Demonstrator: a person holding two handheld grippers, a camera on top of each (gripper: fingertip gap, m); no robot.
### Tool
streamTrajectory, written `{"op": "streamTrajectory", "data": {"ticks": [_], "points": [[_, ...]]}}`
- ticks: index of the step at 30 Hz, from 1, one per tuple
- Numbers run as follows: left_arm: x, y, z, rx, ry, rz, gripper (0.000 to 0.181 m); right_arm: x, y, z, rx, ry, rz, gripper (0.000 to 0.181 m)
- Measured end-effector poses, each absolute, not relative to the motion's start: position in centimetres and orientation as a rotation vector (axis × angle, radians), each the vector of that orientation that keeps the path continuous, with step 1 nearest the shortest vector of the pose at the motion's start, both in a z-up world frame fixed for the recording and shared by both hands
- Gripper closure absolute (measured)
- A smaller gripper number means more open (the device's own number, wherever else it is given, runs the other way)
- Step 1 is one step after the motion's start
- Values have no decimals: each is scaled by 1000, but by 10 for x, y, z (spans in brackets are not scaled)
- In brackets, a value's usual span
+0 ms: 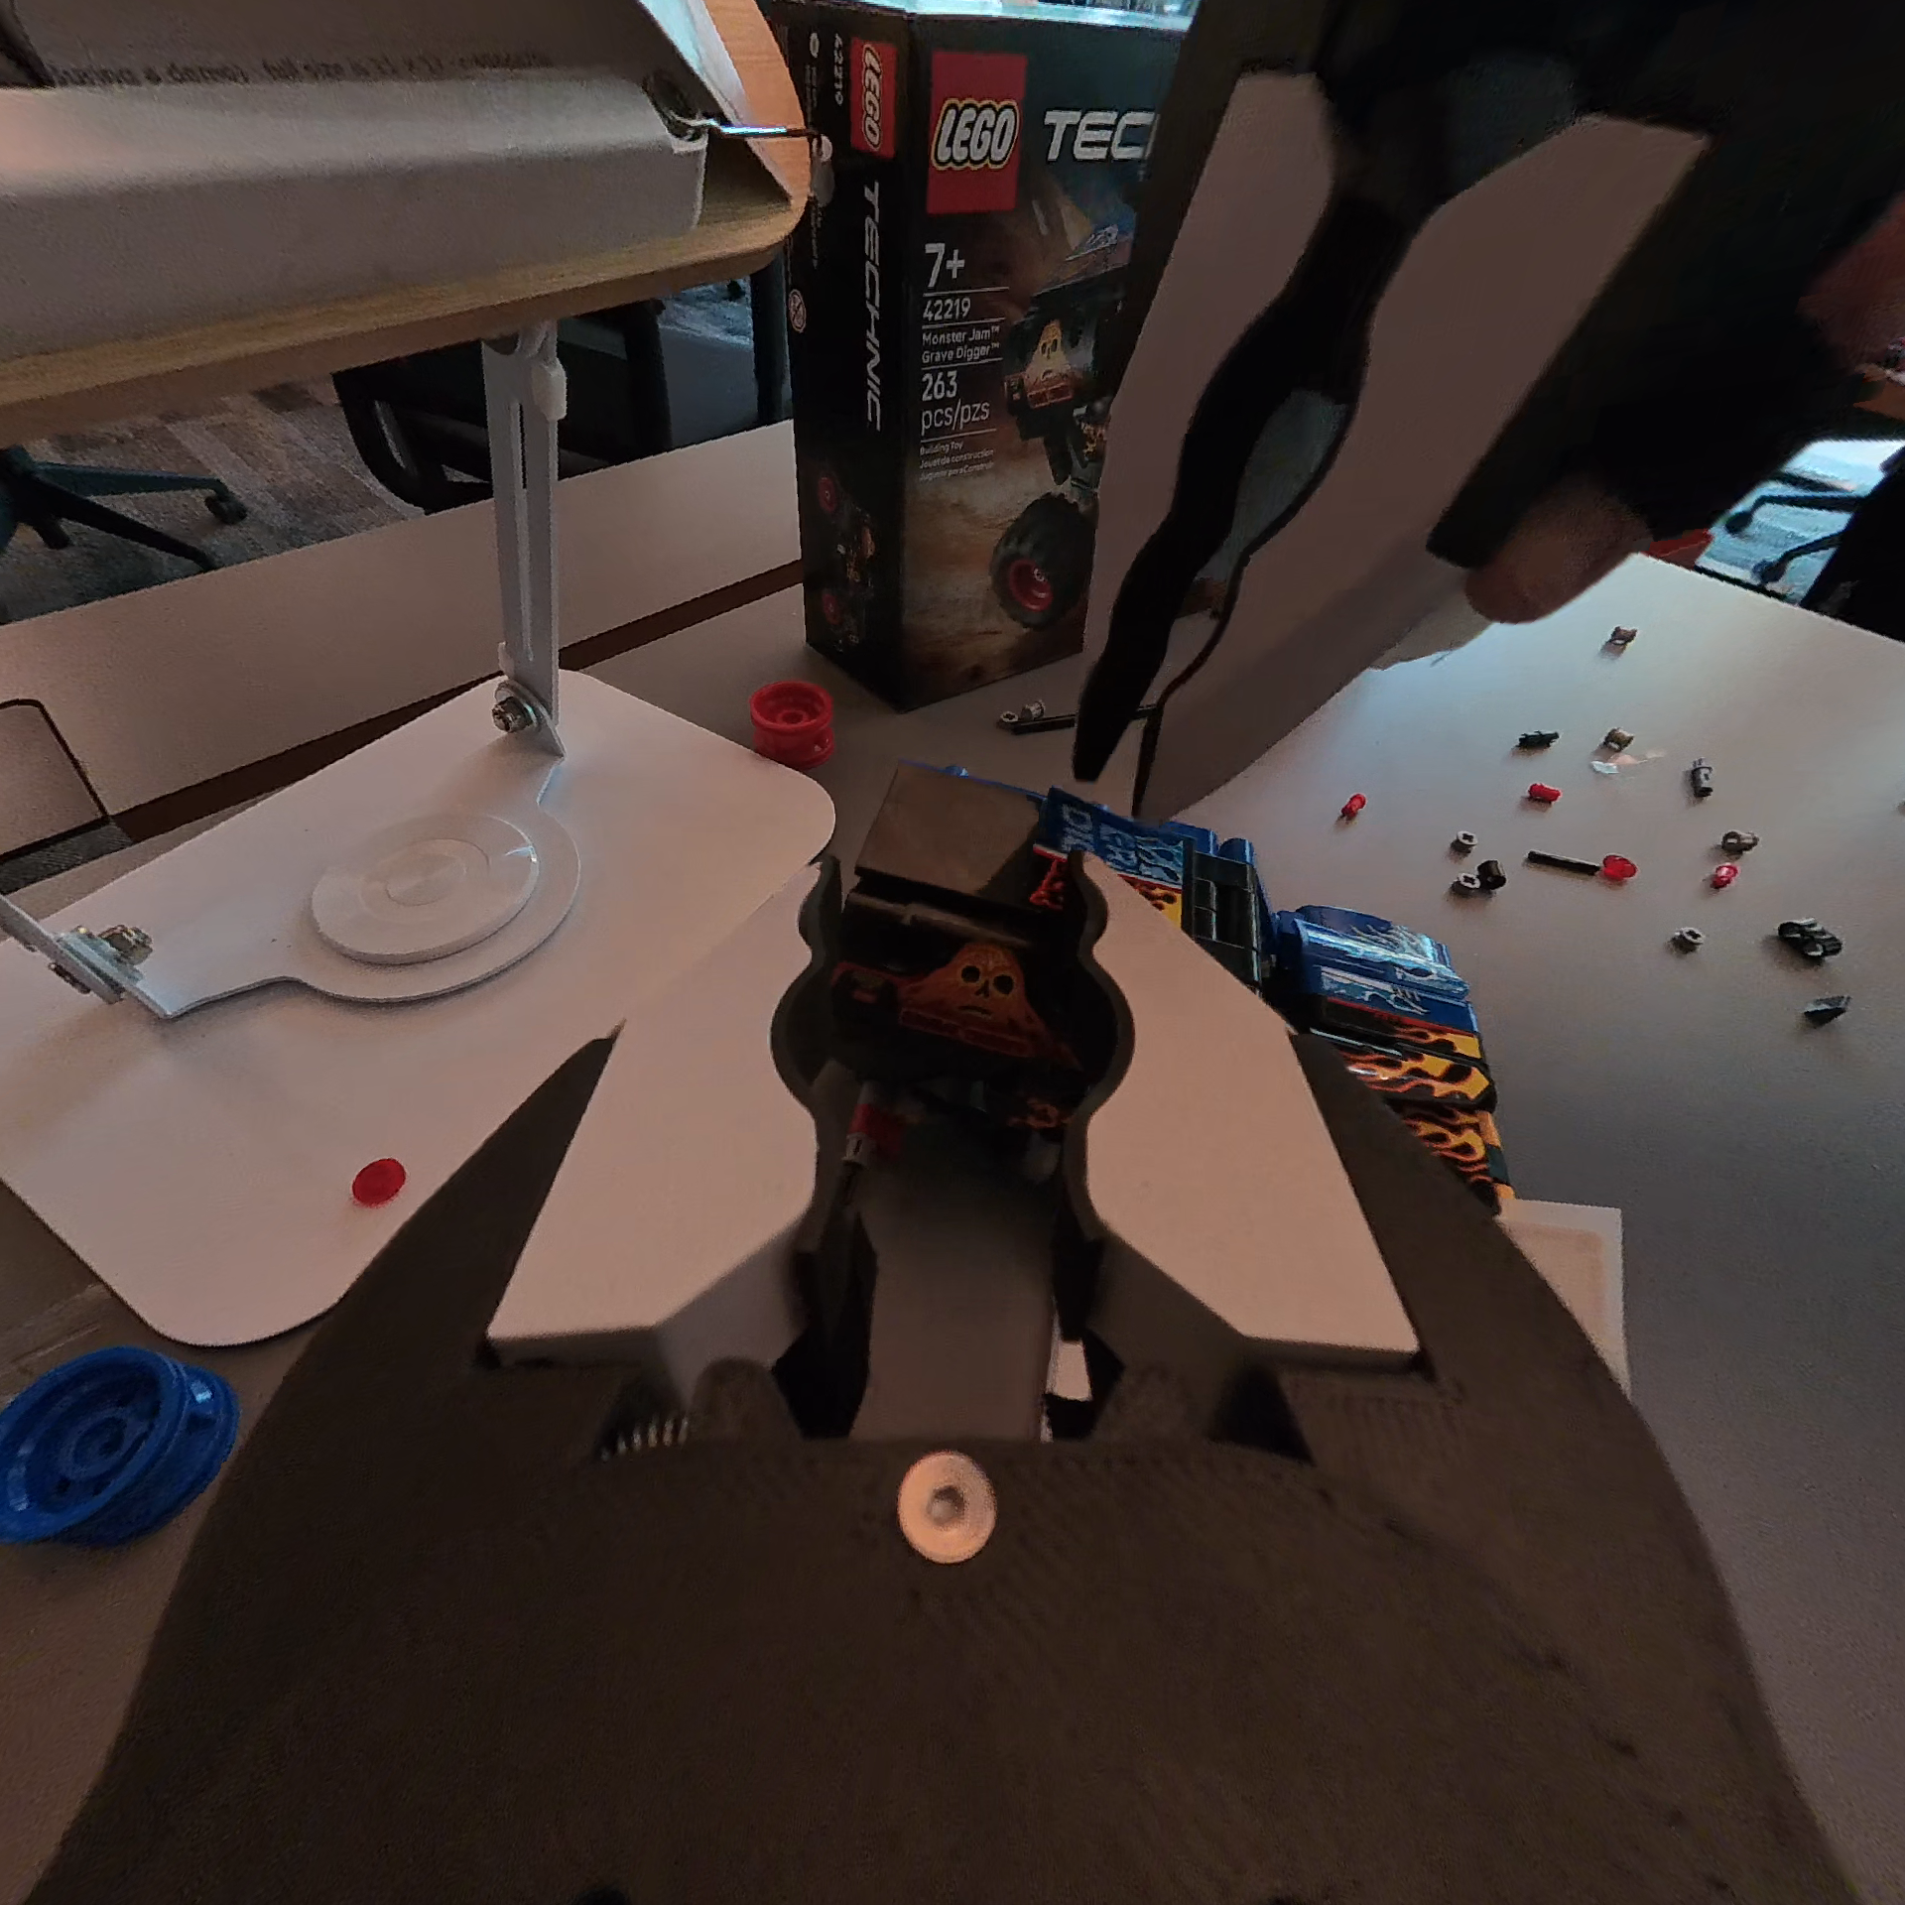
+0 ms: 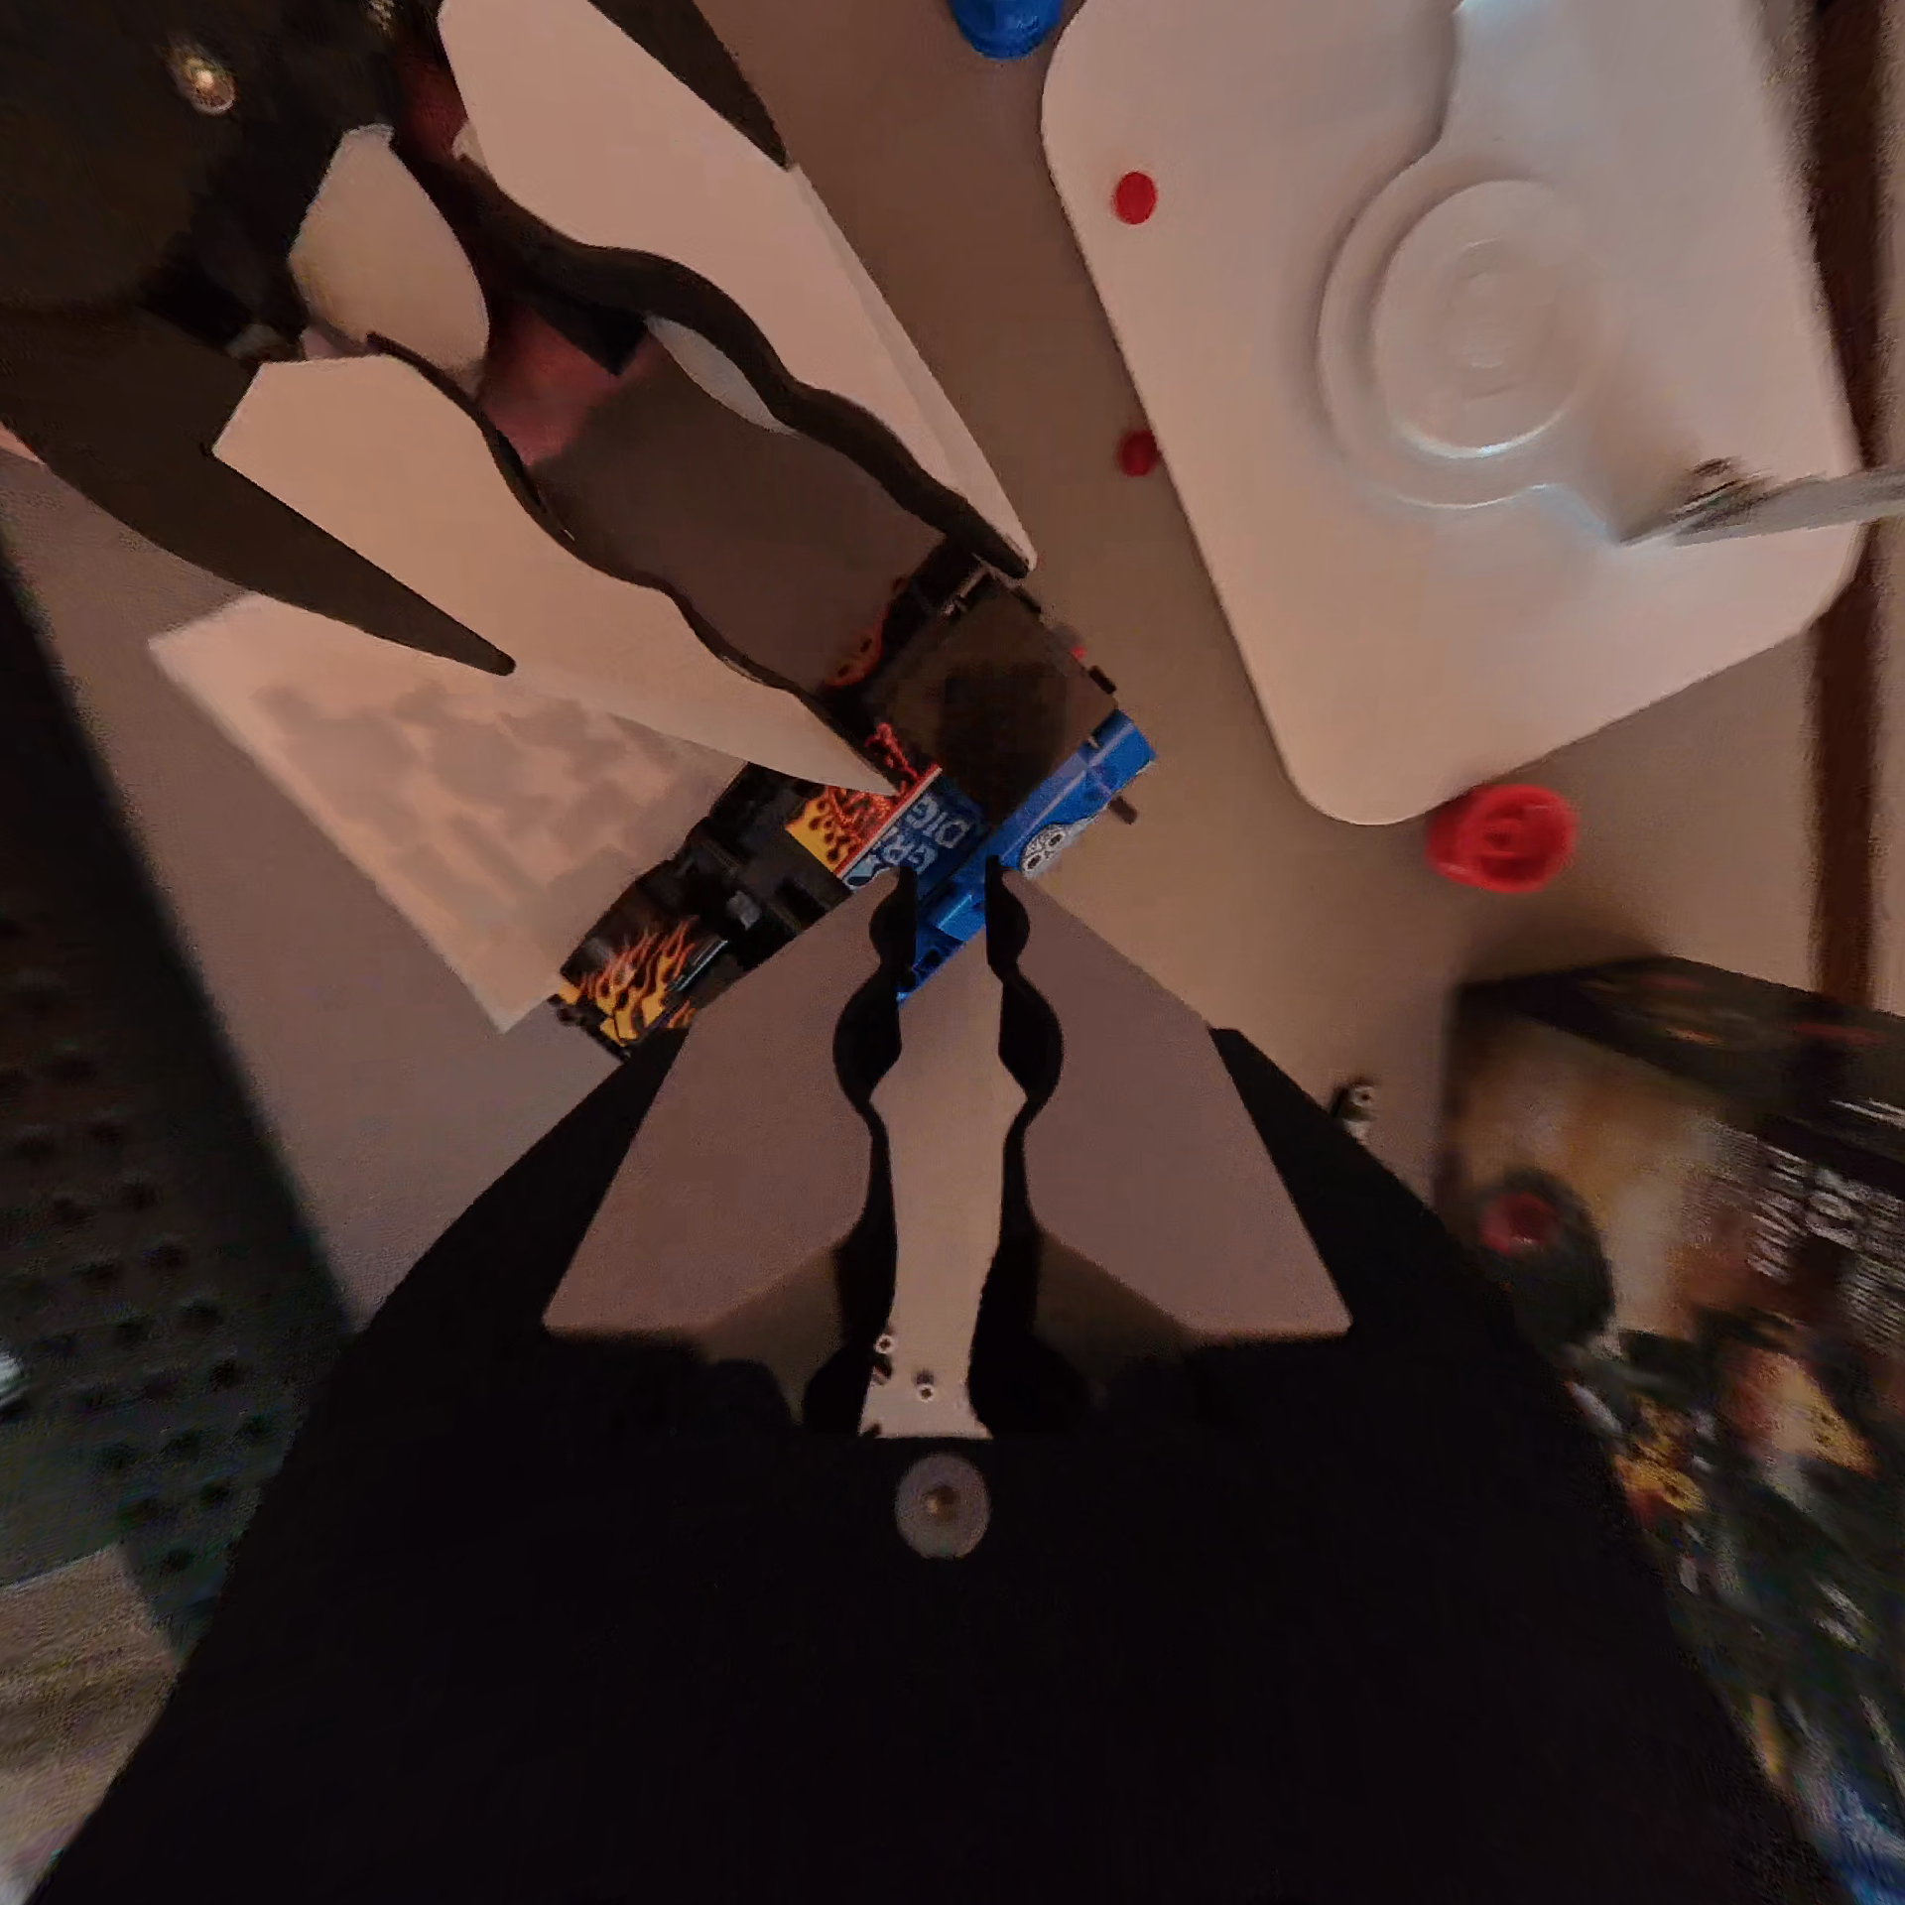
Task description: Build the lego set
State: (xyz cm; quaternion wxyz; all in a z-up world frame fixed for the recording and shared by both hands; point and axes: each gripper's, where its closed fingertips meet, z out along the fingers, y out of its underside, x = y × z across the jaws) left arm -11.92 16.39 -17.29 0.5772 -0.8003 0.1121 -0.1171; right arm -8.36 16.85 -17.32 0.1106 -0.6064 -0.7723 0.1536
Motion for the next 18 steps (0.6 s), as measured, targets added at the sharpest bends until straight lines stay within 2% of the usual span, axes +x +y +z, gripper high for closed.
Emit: {"op": "streamTrajectory", "data": {"ticks": [3, 6, 8, 13, 18], "points": [[-119, 164, -173, -1872, 261, -267, 139, -87, 172, -165, -1681, -2207, 343, 167], [-122, 165, -172, -1873, 244, -247, 134, -93, 174, -162, -1648, -2117, 387, 155], [-122, 164, -172, -1875, 245, -239, 133, -95, 177, -169, -1631, -2086, 385, 155], [-126, 163, -172, -1885, 245, -206, 129, -96, 191, -175, -1624, -1931, 444, 168], [-126, 164, -163, -1843, 230, -192, 131, -99, 185, -159, -1527, -1825, 510, 162]]}}
